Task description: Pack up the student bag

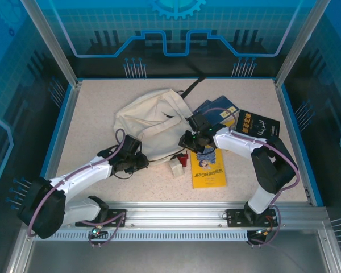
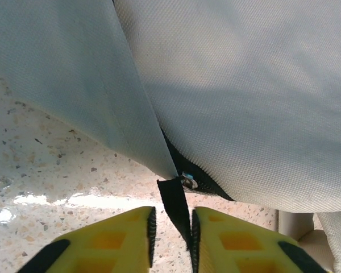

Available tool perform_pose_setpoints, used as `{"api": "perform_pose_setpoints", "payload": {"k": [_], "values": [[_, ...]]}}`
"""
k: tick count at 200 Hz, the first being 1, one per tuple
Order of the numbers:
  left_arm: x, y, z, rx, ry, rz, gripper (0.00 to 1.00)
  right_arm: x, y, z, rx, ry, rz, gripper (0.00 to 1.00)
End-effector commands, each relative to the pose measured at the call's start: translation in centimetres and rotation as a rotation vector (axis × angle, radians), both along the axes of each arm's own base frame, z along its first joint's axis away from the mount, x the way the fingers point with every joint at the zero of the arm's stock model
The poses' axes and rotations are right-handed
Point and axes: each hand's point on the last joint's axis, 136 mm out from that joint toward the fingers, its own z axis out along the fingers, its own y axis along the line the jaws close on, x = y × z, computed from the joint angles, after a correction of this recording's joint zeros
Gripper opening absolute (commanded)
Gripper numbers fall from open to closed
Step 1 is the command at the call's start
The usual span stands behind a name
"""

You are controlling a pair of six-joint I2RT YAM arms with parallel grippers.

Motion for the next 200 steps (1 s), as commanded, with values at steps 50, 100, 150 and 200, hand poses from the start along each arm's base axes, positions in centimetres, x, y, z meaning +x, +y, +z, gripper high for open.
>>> {"api": "perform_pose_setpoints", "payload": {"k": [50,100,150,200], "values": [[-0.9,-0.1,-1.1,-0.001,0.051,-0.042,0.22,0.0,0.1,0.1,-0.027,-0.002,0.008,0.33],[-0.8,1.3,0.1,0.089,0.026,-0.051,0.0,0.3,-1.3,-0.1,-0.097,-0.003,-0.023,0.23],[0.1,1.5,1.8,0.148,0.0,-0.104,0.0,3.2,-3.2,0.6,-0.195,-0.079,-0.027,0.18],[3.0,-2.8,5.3,0.026,-0.114,-0.275,0.0,3.7,-2.5,4.9,-0.13,-0.165,0.011,0.56]]}}
